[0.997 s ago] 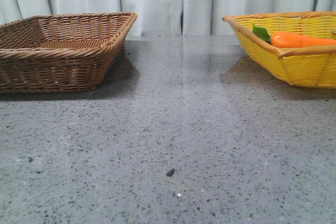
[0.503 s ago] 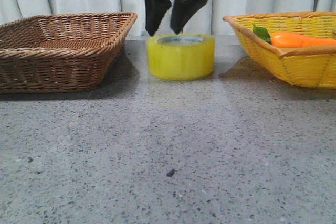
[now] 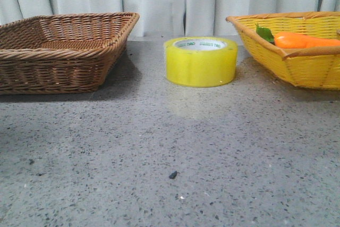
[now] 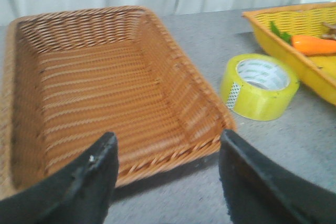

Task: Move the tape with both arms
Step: 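Lower the left gripper onto the tape roll and grasp its rim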

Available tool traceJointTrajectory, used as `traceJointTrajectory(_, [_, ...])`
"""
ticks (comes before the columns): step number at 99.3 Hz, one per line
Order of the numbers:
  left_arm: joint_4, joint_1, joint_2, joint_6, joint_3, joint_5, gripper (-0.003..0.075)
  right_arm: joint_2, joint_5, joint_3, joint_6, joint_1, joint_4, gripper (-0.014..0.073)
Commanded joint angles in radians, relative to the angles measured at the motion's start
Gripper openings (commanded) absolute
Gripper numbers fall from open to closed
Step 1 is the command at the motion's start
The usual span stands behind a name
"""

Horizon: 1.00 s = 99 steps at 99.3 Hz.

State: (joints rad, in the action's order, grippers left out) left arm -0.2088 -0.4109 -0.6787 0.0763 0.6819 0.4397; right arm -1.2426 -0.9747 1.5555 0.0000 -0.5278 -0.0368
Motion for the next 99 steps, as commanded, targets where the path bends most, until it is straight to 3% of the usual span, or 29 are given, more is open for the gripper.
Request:
traceJointTrajectory(1, [-0.016, -0.060, -0.108, 0.001, 0.116, -0.085, 0.0386, 0.177, 0.082, -0.073, 0.000, -0.003, -0.004, -0.0068])
traceJointTrajectory(28, [-0.016, -0.209, -0.467, 0.046, 0.404, -0.067, 0.0386, 0.535, 0.179, -0.368, 0.000, -0.003, 0.005, -0.0068])
traceJointTrajectory(45, [-0.017, -0.240, -0.683, 0.046, 0.654, 0.099, 0.0386, 0.675, 0.187, -0.456, 0.068, -0.003, 0.005, -0.0068])
traceJointTrajectory(78, [-0.017, -0.238, -1.017, 0.019, 1.063, 0.394, 0.0421, 0.688, 0.156, -0.464, 0.094, -0.003, 0.005, -0.0068])
traceJointTrajectory(91, [-0.017, -0.238, -1.097, 0.017, 1.137, 0.416, 0.0505, 0.687, 0.158, -0.464, 0.094, -0.003, 0.005, -0.0068])
traceJointTrajectory(99, [-0.017, -0.238, -1.137, 0.017, 1.151, 0.392, 0.0518, 0.685, 0.158, -0.464, 0.094, -0.003, 0.005, -0.0068])
